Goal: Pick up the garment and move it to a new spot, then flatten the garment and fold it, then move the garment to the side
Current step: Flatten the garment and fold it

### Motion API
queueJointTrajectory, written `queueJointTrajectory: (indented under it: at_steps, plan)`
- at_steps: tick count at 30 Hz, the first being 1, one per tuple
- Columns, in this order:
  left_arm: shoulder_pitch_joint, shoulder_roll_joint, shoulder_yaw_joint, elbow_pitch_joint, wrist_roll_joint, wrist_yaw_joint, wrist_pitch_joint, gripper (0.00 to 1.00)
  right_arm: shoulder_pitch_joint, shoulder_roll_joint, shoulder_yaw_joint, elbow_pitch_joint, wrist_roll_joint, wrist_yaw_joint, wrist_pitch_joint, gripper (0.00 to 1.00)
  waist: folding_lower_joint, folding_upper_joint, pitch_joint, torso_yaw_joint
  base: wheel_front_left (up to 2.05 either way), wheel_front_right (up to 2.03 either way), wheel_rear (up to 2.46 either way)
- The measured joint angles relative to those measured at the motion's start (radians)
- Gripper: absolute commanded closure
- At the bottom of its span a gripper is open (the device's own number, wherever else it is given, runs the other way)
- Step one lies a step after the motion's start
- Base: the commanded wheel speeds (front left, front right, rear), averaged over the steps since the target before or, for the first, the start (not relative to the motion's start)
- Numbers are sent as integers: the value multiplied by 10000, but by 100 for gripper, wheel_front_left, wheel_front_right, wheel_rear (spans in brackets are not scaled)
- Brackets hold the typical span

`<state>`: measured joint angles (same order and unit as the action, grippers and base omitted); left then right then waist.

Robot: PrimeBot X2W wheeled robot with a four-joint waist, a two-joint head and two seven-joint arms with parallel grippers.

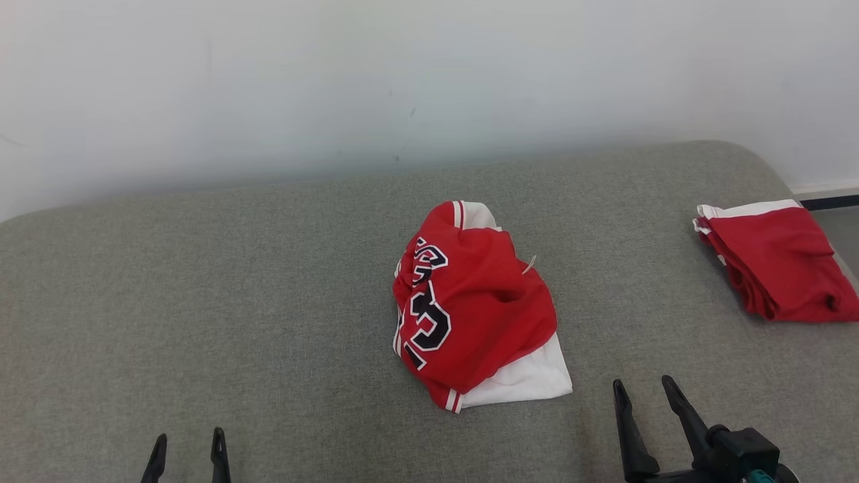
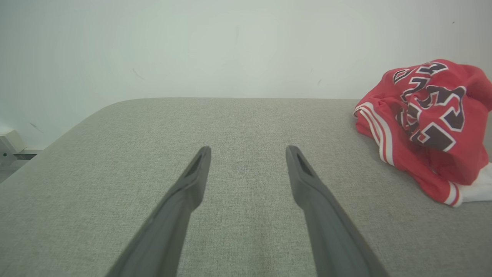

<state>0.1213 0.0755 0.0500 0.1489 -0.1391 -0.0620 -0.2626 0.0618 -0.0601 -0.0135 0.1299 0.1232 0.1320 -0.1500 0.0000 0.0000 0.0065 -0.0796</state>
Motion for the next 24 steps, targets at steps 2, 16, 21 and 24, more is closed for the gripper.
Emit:
queueJointTrajectory:
  at_steps: [2, 16, 21, 24]
  plan:
    - [-35, -6, 23, 15, 31, -12, 0, 0, -2, 2, 0, 0, 0, 0, 0, 0, 0, 0, 0, -2, 0, 0, 0]
    - [-194, -63, -33, -84, 238, -165, 0, 0, -61, 31, 107, 40, 44, 0, -13, 0, 0, 0, 19, -132, 0, 0, 0]
    - [-788, 31, -602, 96, 244, -405, 192, 0, -129, 38, 178, 63, 59, 0, -44, 0, 0, 0, 94, -307, 0, 0, 0]
    - [-1662, 92, -1087, 240, 151, -527, 840, 0, -225, 44, 255, 73, 65, 0, -44, 0, 0, 0, 157, -485, 0, 0, 0]
